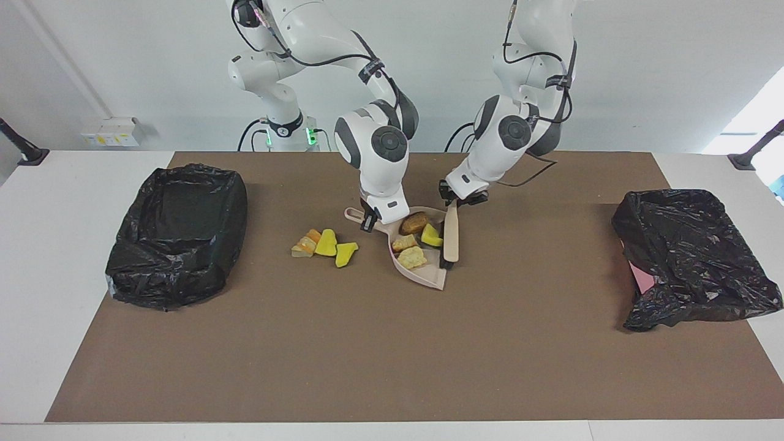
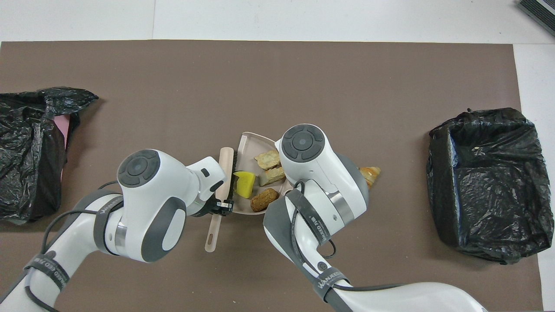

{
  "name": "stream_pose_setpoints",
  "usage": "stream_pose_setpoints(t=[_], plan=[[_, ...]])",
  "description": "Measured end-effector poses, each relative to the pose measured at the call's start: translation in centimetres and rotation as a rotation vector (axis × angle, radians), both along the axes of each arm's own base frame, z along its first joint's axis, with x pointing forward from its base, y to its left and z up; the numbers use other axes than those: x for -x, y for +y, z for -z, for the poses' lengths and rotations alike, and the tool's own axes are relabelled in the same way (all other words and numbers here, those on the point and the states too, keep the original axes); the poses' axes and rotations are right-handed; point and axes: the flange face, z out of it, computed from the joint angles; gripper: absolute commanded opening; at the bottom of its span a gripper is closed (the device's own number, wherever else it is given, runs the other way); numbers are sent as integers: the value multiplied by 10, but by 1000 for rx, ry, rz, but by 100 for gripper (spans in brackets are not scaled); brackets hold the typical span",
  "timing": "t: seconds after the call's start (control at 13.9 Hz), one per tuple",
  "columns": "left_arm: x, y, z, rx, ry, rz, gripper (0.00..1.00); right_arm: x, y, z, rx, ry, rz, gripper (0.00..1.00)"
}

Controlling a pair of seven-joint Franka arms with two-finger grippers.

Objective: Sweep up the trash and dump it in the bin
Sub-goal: 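Sweep the sponge and chunk into the dustpan with the left gripper, then carry the dustpan to the black bag with the right gripper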

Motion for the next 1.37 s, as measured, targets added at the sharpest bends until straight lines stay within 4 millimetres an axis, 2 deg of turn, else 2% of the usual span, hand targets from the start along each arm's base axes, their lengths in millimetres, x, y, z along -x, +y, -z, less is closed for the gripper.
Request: stream_pose_setpoints(t=[0.14,0.29,0.58,0.72,0.87,1.01,1.15,1.37], plan=[[-14,28,-4,-14,-12,-45,0,0,0,0,0,0,0,0],[-20,43,-10,-40,-21,-94,0,0,0,0,0,0,0,0],[-17,41,-16,-70,-24,-135,0,-3,-4,-7,-1,-18,53,0],[-13,34,-17,-85,-12,-188,0,-14,-25,-35,-26,-58,102,0],[-4,20,-18,-97,-5,-202,0,-27,-64,-79,-60,-110,164,0],[16,-1,-15,-111,0,-206,0,-29,-115,-122,-66,-105,205,0],[45,-23,-8,-117,-15,-210,0,-28,-170,-156,-71,-97,231,0],[99,-70,1,-138,-19,-200,0,-15,-265,-197,-70,-67,276,0]])
